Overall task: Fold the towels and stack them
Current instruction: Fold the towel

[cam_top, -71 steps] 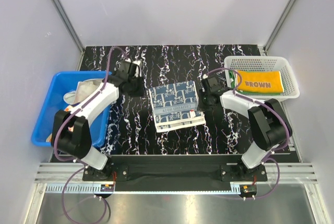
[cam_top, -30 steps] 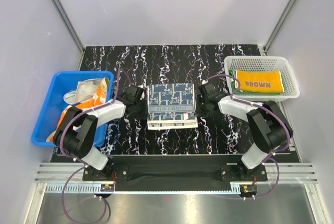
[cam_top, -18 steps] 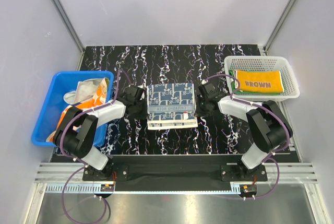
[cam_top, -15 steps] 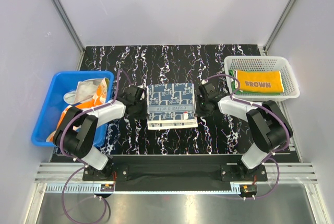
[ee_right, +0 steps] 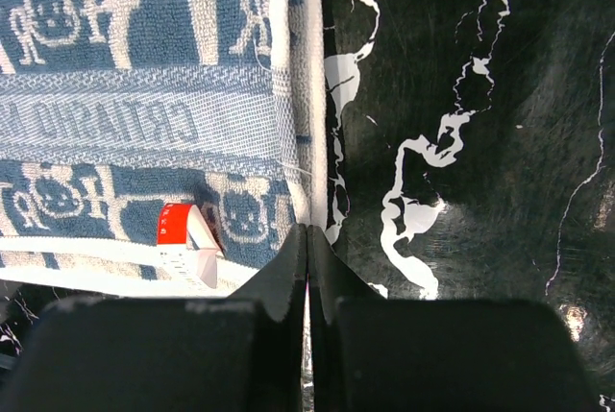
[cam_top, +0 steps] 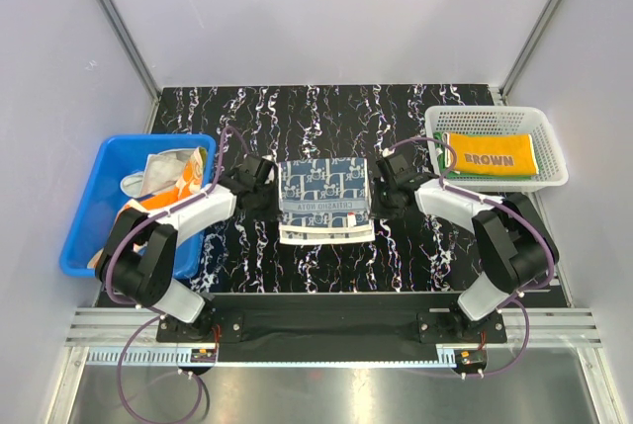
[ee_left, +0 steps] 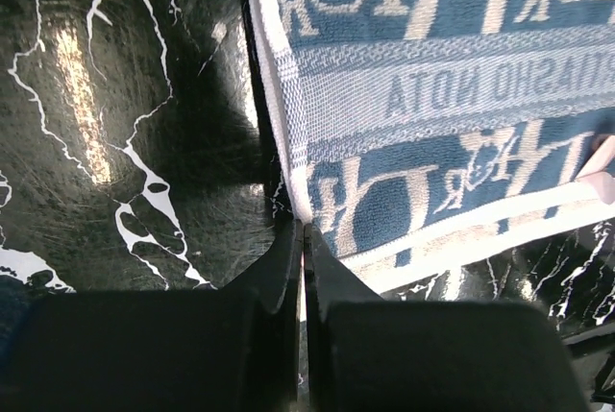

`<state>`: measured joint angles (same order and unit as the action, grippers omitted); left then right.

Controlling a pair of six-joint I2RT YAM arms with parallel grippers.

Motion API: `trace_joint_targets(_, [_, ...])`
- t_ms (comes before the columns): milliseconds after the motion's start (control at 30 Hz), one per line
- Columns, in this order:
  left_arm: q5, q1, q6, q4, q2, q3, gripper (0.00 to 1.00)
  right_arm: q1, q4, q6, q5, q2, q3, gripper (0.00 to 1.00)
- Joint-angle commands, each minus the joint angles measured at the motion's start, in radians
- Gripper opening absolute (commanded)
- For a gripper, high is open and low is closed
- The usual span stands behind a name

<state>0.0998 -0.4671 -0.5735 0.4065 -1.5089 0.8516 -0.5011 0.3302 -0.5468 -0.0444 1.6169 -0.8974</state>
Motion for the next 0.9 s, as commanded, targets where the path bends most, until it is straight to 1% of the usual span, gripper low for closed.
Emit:
trace_joint_targets(0, [0.001,-0.005,0.009,0.018,0.032,0.037,0.0,-0.005,0.012,0.019,-0.006,-0.038,-0.041,0.0])
trace_joint_targets(67, [0.011,-0.011,0.008,0.018,0.032,0.037,0.0,-0.005,0.012,0.022,-0.012,-0.037,-0.044,0.0])
trace_joint_targets(100, [0.009,-0.011,0.008,0.018,0.032,0.037,0.0,-0.005,0.012,0.027,-0.017,-0.034,-0.044,0.02])
trace_joint_targets(167, [0.009,-0.015,0.012,0.015,0.02,0.035,0.0,-0.005,0.015,0.027,-0.02,-0.023,-0.047,0.11])
trace_joint_targets(200, [0.009,-0.015,0.014,0.015,0.012,0.033,0.03,-0.005,0.013,0.025,-0.023,-0.012,-0.048,0.19])
trace_joint_targets(267, [0.003,-0.015,0.015,0.02,-0.013,0.027,0.1,-0.005,0.003,0.018,-0.032,-0.002,-0.04,0.25])
trace_joint_targets(300, [0.005,-0.015,0.017,0.015,-0.016,0.021,0.1,-0.007,-0.003,0.012,-0.044,0.004,-0.034,0.26])
trace_joint_targets(333, [0.009,-0.015,0.017,0.0,-0.016,0.001,0.11,-0.007,-0.011,0.008,-0.048,0.006,-0.023,0.27])
trace_joint_targets(367, [0.011,-0.016,0.014,-0.005,-0.011,-0.008,0.15,-0.008,-0.02,0.005,-0.049,0.009,-0.018,0.27])
trace_joint_targets(500, [0.002,-0.019,0.017,-0.012,0.001,-0.032,0.24,-0.016,-0.02,0.007,-0.043,0.023,-0.014,0.27])
trace_joint_targets(633, [0.003,-0.025,0.02,-0.008,0.007,-0.046,0.27,-0.02,-0.013,0.005,-0.034,0.034,-0.021,0.25])
trace_joint_targets(733, [0.008,-0.036,0.017,0.001,0.013,-0.054,0.33,-0.03,-0.011,-0.002,-0.029,0.044,-0.023,0.25])
trace_joint_targets(867, [0.008,-0.054,-0.005,-0.015,0.052,-0.085,0.34,-0.042,0.001,-0.01,-0.012,0.063,-0.034,0.24])
